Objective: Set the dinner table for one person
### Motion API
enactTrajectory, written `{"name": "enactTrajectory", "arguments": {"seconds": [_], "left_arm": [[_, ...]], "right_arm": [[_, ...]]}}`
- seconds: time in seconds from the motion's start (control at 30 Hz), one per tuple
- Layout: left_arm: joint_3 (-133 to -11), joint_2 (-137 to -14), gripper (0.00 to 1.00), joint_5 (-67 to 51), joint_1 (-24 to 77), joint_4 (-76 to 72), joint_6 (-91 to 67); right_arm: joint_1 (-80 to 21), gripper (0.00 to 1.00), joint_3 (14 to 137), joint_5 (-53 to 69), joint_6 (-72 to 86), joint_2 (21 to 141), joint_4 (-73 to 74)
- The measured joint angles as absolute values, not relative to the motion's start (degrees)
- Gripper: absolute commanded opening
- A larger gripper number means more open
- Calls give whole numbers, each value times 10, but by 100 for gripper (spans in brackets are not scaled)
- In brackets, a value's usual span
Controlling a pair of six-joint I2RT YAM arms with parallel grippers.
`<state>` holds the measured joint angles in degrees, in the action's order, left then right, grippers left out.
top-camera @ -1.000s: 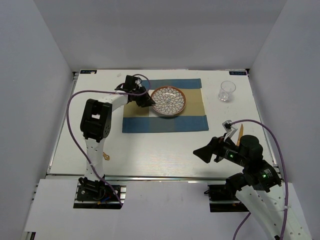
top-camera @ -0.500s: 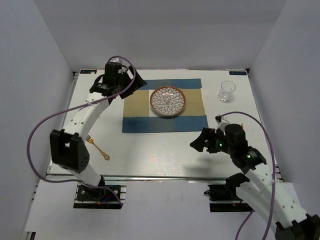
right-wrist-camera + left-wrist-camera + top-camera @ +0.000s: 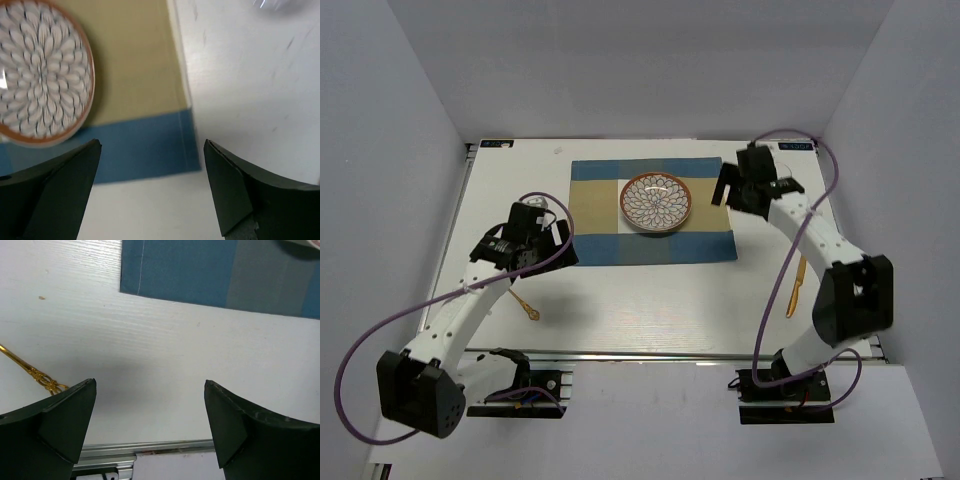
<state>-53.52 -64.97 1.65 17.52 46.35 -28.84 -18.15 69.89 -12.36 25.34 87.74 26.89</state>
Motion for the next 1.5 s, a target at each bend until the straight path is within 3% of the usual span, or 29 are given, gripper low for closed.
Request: {"name": "enactTrajectory", "arguments": {"seconds": [0.27, 0.5, 0.9, 1.03, 1.27, 1.3, 1.33, 1.5], "left_arm": [[-519, -610, 98, 10, 169, 443, -273], [-519, -649, 98, 9, 169, 440, -269], [-519, -655, 98, -12, 169, 432, -263], [-519, -660, 98, -14, 169, 432, -263], [-519, -662, 98, -20, 169, 432, -259], [-519, -662, 98, -21, 169, 432, -259], [-519, -662, 98, -22, 169, 432, -259], [-519, -662, 98, -25, 169, 430, -257]], "right_arm": [[-147, 89, 1016, -230, 170, 1102, 317], [-91, 86, 1032, -270, 112, 1202, 330], [-73, 83, 1041, -251, 47, 1217, 279], [-64, 70, 1076, -236, 36, 1253, 272], [-53, 22, 1084, -221, 27, 1295, 268], [-53, 8, 1084, -222, 27, 1296, 267], [-53, 0, 1084, -222, 30, 1296, 268], [-61, 0, 1085, -228, 28, 1294, 266]]}}
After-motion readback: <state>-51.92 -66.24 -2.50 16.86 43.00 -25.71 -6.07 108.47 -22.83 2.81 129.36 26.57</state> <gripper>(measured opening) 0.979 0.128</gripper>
